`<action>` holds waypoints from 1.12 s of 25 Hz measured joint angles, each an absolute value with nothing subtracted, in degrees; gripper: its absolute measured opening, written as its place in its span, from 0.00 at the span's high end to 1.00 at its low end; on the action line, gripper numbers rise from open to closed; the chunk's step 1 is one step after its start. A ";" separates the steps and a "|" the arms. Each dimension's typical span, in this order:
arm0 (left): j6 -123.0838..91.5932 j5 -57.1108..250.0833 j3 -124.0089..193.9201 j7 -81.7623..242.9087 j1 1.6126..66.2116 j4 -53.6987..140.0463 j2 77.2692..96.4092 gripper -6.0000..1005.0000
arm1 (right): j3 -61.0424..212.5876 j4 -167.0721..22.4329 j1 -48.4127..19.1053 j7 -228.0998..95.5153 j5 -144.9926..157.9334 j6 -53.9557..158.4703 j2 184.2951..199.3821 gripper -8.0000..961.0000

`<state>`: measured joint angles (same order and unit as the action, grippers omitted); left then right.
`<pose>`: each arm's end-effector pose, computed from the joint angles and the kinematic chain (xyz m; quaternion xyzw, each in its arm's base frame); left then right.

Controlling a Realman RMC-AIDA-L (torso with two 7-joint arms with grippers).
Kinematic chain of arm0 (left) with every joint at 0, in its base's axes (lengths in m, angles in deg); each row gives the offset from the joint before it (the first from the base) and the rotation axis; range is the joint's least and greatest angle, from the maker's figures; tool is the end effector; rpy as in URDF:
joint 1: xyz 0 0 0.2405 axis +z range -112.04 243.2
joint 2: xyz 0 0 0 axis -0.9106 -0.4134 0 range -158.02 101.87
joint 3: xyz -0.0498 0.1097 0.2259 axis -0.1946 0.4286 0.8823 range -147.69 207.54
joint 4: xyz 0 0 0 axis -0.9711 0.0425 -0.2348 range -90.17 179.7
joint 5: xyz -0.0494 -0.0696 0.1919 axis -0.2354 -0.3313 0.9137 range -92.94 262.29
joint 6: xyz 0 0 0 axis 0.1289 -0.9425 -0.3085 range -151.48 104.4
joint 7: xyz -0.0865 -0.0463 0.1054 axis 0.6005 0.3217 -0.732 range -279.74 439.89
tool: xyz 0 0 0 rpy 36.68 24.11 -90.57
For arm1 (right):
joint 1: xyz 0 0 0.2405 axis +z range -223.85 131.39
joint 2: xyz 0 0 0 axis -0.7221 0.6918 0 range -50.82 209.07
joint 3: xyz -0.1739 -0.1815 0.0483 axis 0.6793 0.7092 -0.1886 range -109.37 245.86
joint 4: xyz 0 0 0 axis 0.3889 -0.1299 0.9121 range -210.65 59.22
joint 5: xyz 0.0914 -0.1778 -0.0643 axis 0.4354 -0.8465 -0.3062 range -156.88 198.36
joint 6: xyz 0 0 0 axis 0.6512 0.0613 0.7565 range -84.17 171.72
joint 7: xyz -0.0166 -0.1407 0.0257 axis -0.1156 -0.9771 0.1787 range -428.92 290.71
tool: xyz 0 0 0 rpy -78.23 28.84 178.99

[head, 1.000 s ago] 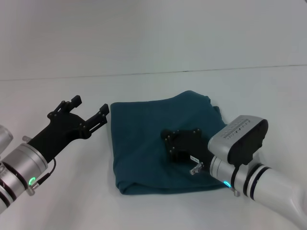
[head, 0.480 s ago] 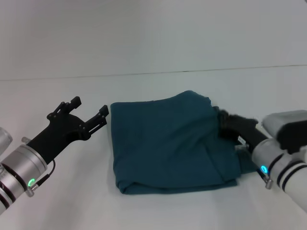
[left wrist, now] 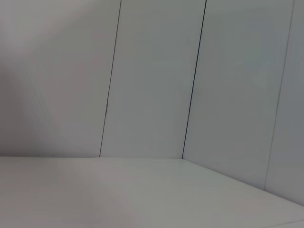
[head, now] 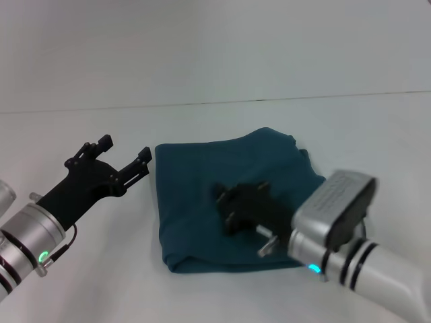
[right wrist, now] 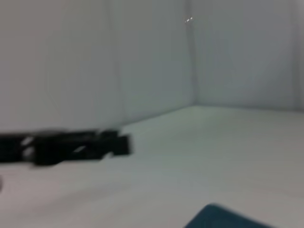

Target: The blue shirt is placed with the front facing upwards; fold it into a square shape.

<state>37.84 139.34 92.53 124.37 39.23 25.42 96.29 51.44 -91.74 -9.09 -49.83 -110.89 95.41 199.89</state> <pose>-0.2727 0.3480 -0.0532 -0.8103 -0.2546 -0.3475 0.3973 0.2319 0.3331 -0.1334 -0.8830 0.1992 0.2666 0.3309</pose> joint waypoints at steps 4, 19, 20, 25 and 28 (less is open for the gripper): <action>37.90 139.34 92.48 124.29 39.31 25.41 96.29 0.12 | 51.66 -93.51 -8.30 -50.97 -114.26 90.05 200.05 0.90; 37.81 139.34 92.68 123.69 39.30 25.61 96.29 0.12 | 44.89 -91.66 -15.68 -58.08 -90.69 88.71 199.98 0.89; 37.80 139.34 92.71 123.69 39.30 25.61 96.29 0.12 | 44.95 -91.77 -16.13 -58.02 -89.32 90.23 199.93 0.89; 37.86 139.34 92.77 123.67 39.30 25.61 96.29 0.12 | 48.15 -94.31 -18.89 -58.14 -92.61 103.65 199.63 0.89; 37.89 139.34 92.77 123.67 39.30 25.60 96.29 0.12 | 50.58 -94.50 -17.84 -58.18 -97.27 105.53 199.72 0.89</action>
